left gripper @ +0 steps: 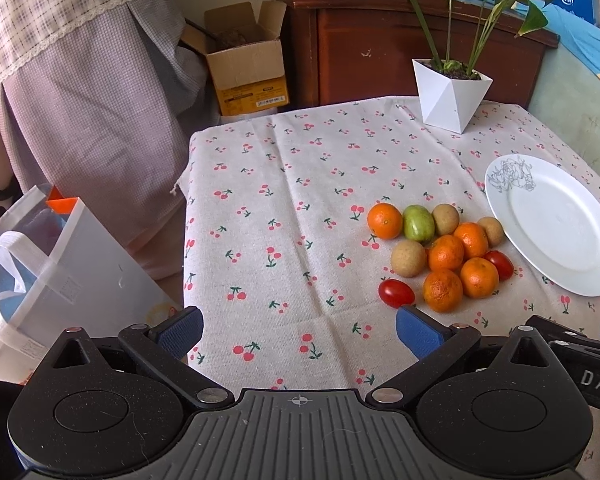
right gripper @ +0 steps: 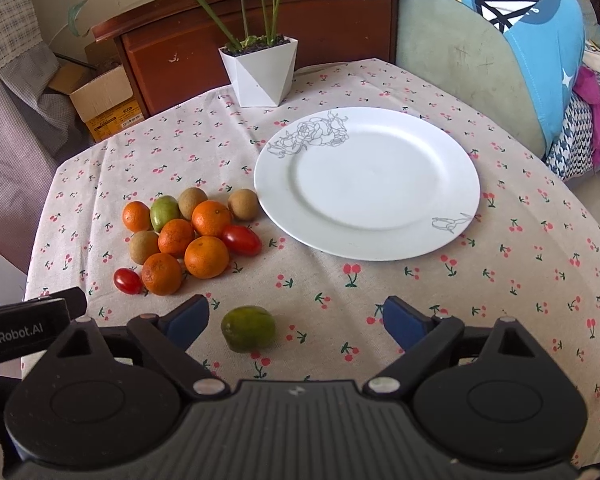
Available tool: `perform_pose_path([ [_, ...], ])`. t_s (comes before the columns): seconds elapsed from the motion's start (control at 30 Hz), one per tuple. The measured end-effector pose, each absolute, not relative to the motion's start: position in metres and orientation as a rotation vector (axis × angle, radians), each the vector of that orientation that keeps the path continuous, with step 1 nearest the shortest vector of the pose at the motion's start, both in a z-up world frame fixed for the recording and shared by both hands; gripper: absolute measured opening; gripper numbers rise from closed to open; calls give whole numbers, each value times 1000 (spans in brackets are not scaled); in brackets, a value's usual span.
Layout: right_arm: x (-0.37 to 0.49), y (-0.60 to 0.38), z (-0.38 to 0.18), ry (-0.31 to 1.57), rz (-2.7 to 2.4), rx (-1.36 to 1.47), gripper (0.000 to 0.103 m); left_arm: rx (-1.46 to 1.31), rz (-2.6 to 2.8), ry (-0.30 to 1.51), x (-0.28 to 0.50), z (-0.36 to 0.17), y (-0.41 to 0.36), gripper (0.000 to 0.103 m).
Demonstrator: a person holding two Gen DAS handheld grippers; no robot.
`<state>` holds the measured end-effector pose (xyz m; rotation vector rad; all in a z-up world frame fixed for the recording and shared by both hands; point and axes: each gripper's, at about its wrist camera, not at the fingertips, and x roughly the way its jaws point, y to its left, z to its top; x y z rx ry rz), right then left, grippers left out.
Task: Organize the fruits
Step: 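Close the right gripper on the green lime while the left gripper grasps the red cherry tomato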
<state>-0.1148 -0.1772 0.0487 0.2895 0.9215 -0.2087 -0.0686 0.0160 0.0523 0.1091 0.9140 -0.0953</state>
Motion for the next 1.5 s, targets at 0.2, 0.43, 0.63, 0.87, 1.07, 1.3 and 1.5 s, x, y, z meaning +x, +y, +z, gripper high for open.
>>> perform_pose_path([
  [0.2, -133, -196, 48, 900, -166, 329, 87, 70, -90, 912, -65, 51, 25, 103],
  [0.43, -149, -195, 35, 910, -69, 356, 71, 32, -90, 911, -63, 48, 31, 101],
  [0.63, -146, -188, 29, 890, -28, 361, 54, 48, -118, 900, -65, 45, 26, 99],
  [0.87, -141, -184, 28, 859, 14, 374, 50, 66, -175, 890, -66, 37, 19, 94],
  [1.07, -136, -181, 24, 850, 29, 376, 46, 80, -224, 865, -65, 31, 12, 86],
  [1.3, -131, -181, 19, 845, 30, 388, 37, 98, -278, 831, -63, 23, 2, 75],
  [1.5, -128, -181, 17, 834, 29, 387, 30, 97, -305, 813, -60, 18, -1, 67],
])
